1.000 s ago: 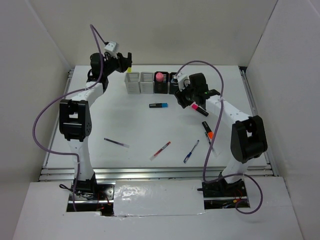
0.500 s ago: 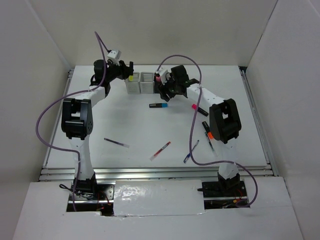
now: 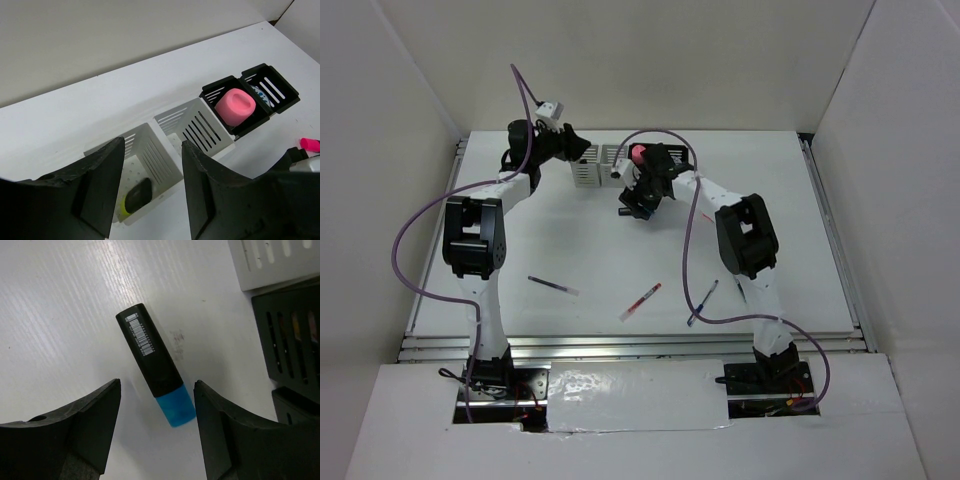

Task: Sort the stationery into containers
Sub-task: Place the pen in the storage box, then pick up the pen from the center of the board.

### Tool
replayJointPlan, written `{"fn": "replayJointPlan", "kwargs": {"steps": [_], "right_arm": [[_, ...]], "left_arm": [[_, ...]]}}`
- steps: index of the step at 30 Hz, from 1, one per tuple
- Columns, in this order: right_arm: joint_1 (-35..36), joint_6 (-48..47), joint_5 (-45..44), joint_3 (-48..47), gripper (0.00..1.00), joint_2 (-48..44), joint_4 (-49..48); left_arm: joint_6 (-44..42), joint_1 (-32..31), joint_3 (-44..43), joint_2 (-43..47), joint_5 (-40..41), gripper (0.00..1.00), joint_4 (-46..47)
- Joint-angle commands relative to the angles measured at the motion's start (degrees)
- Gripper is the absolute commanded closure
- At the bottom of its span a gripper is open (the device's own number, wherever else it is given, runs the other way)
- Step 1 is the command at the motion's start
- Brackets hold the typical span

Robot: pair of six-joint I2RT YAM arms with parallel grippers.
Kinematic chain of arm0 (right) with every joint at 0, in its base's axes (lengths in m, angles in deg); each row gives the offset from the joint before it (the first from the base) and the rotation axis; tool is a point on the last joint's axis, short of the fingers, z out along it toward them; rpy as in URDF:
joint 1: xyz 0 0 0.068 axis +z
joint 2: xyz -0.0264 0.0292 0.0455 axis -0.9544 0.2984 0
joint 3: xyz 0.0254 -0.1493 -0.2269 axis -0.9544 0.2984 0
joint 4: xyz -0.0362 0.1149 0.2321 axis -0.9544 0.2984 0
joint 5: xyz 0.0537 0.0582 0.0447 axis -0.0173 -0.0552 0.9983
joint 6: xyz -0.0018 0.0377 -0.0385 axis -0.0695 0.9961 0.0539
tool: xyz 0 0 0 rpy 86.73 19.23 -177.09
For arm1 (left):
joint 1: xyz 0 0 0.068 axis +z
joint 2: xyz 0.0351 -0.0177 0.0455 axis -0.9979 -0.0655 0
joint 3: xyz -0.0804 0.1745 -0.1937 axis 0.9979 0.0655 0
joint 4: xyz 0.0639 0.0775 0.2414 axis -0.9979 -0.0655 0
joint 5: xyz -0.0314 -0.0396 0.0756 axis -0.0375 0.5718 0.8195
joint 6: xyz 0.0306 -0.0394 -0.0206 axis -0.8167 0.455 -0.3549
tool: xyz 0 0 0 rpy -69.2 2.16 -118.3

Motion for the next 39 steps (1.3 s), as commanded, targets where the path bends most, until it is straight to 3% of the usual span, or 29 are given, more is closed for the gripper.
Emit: {"fn": "replayJointPlan", "kwargs": {"steps": [1, 6, 13, 18, 20, 23, 26, 29, 35, 39], "right_arm": [[0.71, -3.21, -0.56, -2.99, 0.33, 0.72, 2.03], [0.97, -4.61, -0.66, -7.29, 0.35, 4.15, 5.36], [1.15, -7.59, -0.57, -11.43, 0.46, 6.88, 10.64], [1.41, -9.27, 0.57, -13.27, 0.46, 7.67, 15.12], [1.76, -9.71, 0.31, -12.22, 0.55, 7.06, 15.48], [2.29, -9.54, -0.22, -10.46, 0.8, 5.66, 15.04], [2.73, -7.17, -0.04, -8.53, 0.95, 3.02, 12.41], [3.26, -0.16, -0.04, -4.41, 1.0, -1.81, 6.45], [4.66, 10.48, 1.8, 0.26, 1.0, -9.81, -1.04], [5.54, 15.24, 2.94, -0.18, 1.0, -13.16, -3.15]], "left_arm": [[-0.05, -0.22, -1.0, 1.42, -2.24, 0.39, 2.3], [-0.75, 0.04, 0.4, 3.88, -3.12, 0.38, 1.95], [-0.31, 0.92, 3.65, 10.37, -5.58, 0.38, 2.39], [1.62, 2.85, 8.75, 15.83, -7.87, 0.38, 2.56], [1.54, 2.94, 10.94, 18.64, -8.66, 0.38, 0.46], [2.67, 5.22, 15.41, 23.65, -9.8, 0.39, -2.44], [2.07, 5.23, 19.55, 29.7, -10.68, 0.4, -7.97], [1.01, 4.61, 22.28, 33.66, -10.86, 0.4, -15.25], [1.09, 1.36, 28.08, 37.98, -9.54, 0.38, -23.88], [5.66, 0.3, 29.67, 37.37, -10.33, 0.36, -23.72]]}}
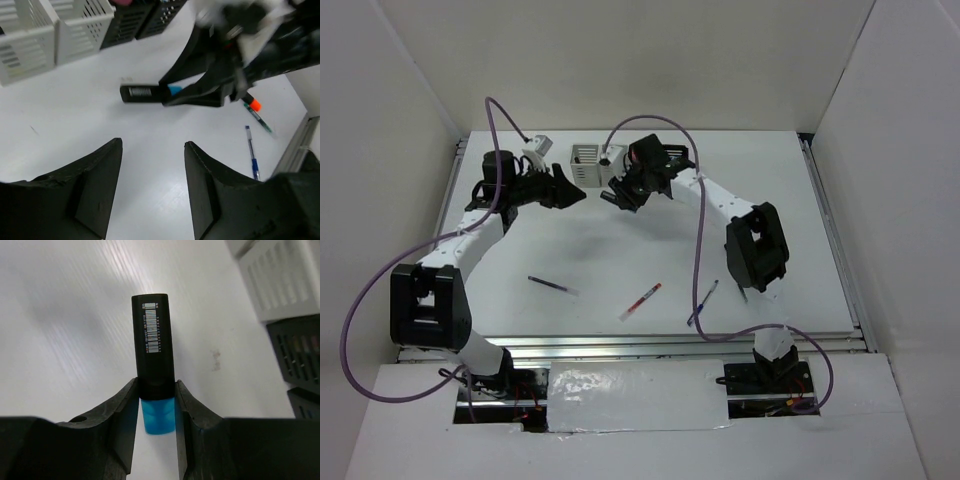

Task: Sort the stationery into containers
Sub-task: Pick up the pen from the center of the board.

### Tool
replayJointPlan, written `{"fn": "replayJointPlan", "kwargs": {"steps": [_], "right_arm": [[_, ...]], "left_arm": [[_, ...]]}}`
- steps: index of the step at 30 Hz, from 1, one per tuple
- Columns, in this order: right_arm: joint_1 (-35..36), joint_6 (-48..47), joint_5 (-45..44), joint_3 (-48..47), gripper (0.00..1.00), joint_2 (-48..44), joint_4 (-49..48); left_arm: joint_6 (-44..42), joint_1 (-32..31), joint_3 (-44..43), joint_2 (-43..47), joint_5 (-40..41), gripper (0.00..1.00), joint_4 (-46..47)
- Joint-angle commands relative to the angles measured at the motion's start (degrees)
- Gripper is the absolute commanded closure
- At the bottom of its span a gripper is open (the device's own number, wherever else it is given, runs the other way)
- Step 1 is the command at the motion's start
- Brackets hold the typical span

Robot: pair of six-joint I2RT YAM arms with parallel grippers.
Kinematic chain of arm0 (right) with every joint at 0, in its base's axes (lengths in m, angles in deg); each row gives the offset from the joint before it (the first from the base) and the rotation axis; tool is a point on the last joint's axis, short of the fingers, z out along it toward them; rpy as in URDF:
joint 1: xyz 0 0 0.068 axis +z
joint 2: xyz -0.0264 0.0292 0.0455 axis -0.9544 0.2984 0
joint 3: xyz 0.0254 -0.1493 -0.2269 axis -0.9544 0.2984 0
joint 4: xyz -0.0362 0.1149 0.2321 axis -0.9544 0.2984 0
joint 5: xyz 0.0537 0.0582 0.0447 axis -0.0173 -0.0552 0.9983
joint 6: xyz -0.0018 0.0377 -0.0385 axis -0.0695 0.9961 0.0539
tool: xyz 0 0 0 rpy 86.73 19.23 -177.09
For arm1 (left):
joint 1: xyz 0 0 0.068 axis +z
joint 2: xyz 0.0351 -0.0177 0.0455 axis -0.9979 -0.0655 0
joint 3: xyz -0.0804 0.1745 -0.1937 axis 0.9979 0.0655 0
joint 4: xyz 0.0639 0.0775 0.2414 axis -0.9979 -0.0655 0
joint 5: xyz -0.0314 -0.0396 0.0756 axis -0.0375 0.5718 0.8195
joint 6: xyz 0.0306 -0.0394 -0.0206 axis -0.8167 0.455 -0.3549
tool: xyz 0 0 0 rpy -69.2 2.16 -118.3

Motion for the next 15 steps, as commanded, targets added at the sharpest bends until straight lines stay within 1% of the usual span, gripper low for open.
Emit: {"fn": "replayJointPlan", "kwargs": {"steps": [1, 2, 6, 7, 9, 11, 15], "right_arm": [[1.21, 7.38, 2.25, -0.81, 1.0, -6.23, -6.52], [1.39, 7.82, 2.33, -1.07, 1.0, -7.28, -6.7], [2.44, 9.05, 2.86, -0.81, 1.0, -9.4, -7.67], [2.79, 8.97, 2.69, -0.64, 1.0, -9.92, -7.75], [3.23, 8.71, 1.81, -0.11, 1.0, -10.63, -7.93], [3.67, 8.71, 1.46, 0.33, 1.0, -10.98, -8.02], [4.2, 8.79, 1.37, 2.17, 1.0, -12.21, -9.16]], "left_arm": [[4.17, -0.31, -0.1, -0.07, -1.7, 0.35, -1.47], [5.92, -0.4, -0.8, -0.77, -1.87, 0.33, -1.73], [10.68, -0.31, -2.12, -3.94, -3.37, 0.32, -0.07], [13.56, -0.14, -2.12, -4.12, -4.59, 0.31, 0.81], [18.39, 0.3, -1.25, -4.73, -6.78, 0.27, 5.72], [20.09, 0.3, -0.8, -4.91, -6.71, 0.25, 8.54], [21.67, 0.13, -1.5, -5.61, -6.09, 0.24, 9.78]]}}
